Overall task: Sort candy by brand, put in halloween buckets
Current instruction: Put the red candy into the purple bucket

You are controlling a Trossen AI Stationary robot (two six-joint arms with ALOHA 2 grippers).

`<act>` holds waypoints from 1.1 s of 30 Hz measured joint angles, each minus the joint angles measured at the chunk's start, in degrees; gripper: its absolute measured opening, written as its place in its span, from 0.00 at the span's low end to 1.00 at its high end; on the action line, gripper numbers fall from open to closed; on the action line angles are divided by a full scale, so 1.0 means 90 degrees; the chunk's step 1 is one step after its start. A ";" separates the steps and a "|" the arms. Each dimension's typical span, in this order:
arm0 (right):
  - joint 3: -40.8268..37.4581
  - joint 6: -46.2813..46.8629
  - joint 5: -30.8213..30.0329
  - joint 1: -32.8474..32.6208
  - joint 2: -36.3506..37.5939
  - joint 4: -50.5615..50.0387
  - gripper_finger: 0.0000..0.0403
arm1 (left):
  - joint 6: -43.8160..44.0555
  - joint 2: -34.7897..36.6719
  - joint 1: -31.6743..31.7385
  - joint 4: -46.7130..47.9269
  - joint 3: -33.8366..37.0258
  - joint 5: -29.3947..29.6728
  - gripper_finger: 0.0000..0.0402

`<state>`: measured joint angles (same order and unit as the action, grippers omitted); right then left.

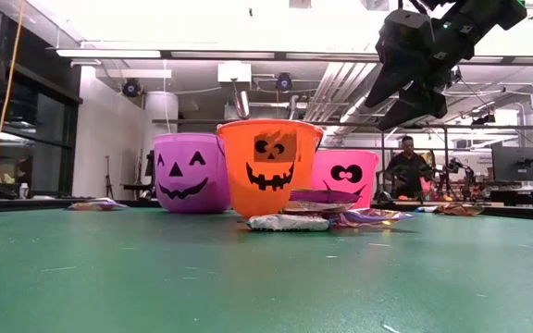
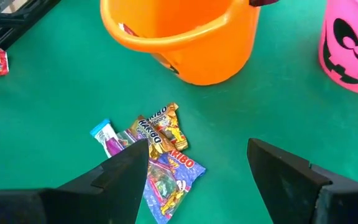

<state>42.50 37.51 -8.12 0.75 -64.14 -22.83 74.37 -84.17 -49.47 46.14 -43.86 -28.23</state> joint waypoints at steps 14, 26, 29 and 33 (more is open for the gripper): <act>0.0000 -0.0001 -0.0068 0.0000 0.0000 0.0000 0.66 | -0.0437 -0.0932 -0.0122 -0.0076 -0.0045 -0.0095 0.53; 0.0000 -0.0001 -0.0068 0.0000 0.0000 0.0012 0.66 | -0.0785 0.1799 0.1372 0.0728 -0.0288 0.2268 0.05; 0.0000 0.0039 -0.0098 0.0000 0.0000 0.0150 0.66 | -0.1441 0.2591 0.2157 0.0653 -0.0662 0.3657 0.02; 0.0000 0.0182 -0.0384 0.0000 0.0000 0.0442 0.66 | -0.2593 0.3111 0.3486 0.0294 -0.1256 0.5662 0.02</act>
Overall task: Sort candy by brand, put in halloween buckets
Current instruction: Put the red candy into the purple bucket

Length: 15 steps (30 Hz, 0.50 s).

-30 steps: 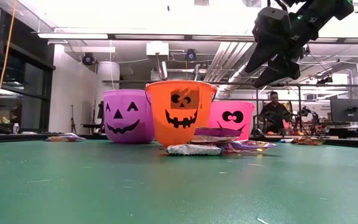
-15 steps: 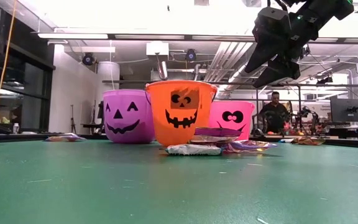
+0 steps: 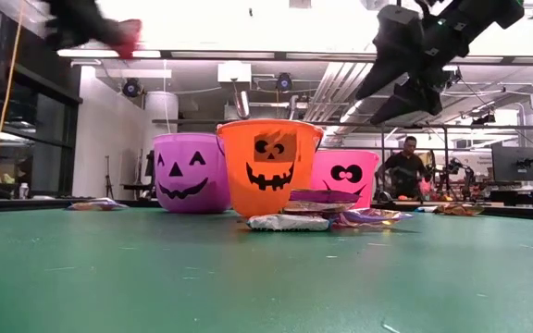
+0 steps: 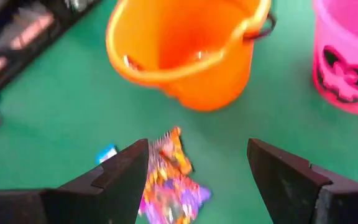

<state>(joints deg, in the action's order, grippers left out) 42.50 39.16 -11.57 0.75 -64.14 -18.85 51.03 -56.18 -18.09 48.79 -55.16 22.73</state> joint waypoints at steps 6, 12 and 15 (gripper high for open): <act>0.0000 0.0430 -0.0774 0.0000 0.0000 0.0929 0.66 | -0.2864 -0.0381 0.2295 -0.0708 -0.0647 0.0562 0.02; 0.0002 0.0504 -0.1172 0.0002 0.0000 0.2120 0.66 | -0.4399 -0.1451 0.4345 -0.1076 -0.0896 0.0223 0.05; 0.0022 0.0505 -0.1161 0.0000 0.0000 0.2378 0.66 | -0.4680 -0.1985 0.4982 -0.1045 -0.0907 -0.0517 0.11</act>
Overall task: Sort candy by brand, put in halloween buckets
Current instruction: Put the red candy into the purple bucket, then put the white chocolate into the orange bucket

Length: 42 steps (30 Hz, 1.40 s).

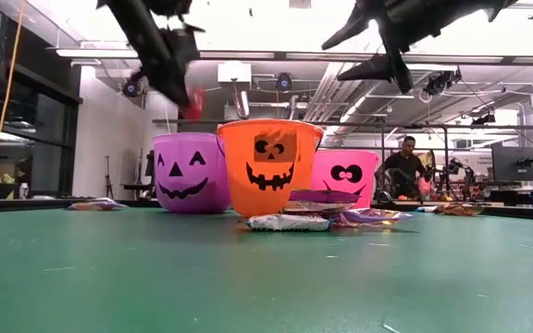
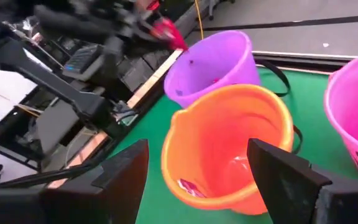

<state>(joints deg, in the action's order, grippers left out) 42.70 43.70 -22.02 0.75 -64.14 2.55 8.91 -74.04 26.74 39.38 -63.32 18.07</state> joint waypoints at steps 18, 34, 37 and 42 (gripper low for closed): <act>0.1937 -0.1128 0.1560 -0.0391 -0.0683 -0.2084 0.66 | 0.1006 0.0790 0.0313 -0.0199 -0.0224 -0.2449 0.56; 0.3927 -0.5497 0.2105 -0.1432 -0.4453 -0.4566 0.66 | 0.1508 0.1911 -0.0137 -0.1220 -0.0229 -0.1757 0.57; 0.4205 -0.6032 0.2105 -0.1516 -0.4966 -0.4554 0.66 | 0.1508 0.1907 -0.0171 -0.1222 -0.0229 -0.1748 0.57; 0.4686 -0.6520 0.2125 -0.1593 -0.5574 -0.4495 0.66 | 0.1506 0.1907 -0.0185 -0.1222 -0.0229 -0.1742 0.57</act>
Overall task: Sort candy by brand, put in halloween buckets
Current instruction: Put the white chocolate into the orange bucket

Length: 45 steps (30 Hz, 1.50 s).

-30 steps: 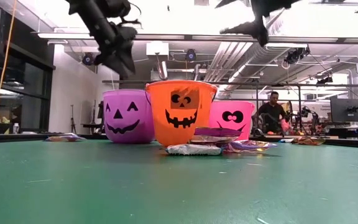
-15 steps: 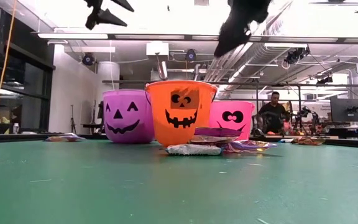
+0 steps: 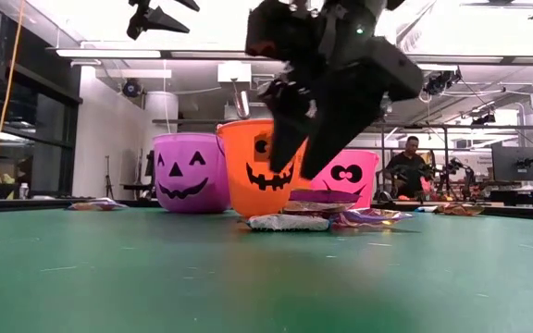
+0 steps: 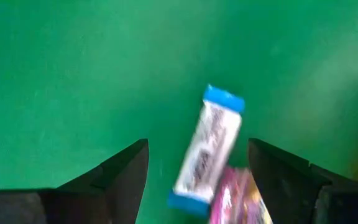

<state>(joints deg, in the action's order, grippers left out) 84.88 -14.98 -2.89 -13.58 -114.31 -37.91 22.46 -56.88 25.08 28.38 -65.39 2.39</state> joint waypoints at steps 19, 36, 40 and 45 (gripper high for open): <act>0.0064 0.0759 0.0380 0.0415 -0.0677 0.0268 0.64 | -0.0060 0.0331 -0.0210 -0.1346 0.0002 -0.0335 0.57; 0.0171 0.0988 0.0849 0.0420 -0.0858 0.0278 0.04 | -0.0002 0.1332 -0.0822 -0.3506 0.0002 -0.0860 0.57; 0.0544 0.0803 0.0840 0.0420 -0.0742 -0.0101 0.02 | -0.0010 0.1435 -0.0848 -0.3495 0.0002 -0.0850 0.57; 0.1524 0.0075 0.0236 0.0517 -0.0230 -0.0906 0.01 | -0.0194 0.1464 -0.0848 -0.3477 0.0002 -0.0843 0.57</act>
<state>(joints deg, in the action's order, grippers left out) 98.59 -14.30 -0.77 -8.93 -116.38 -46.06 20.72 -43.71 17.45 -2.91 -65.36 -5.19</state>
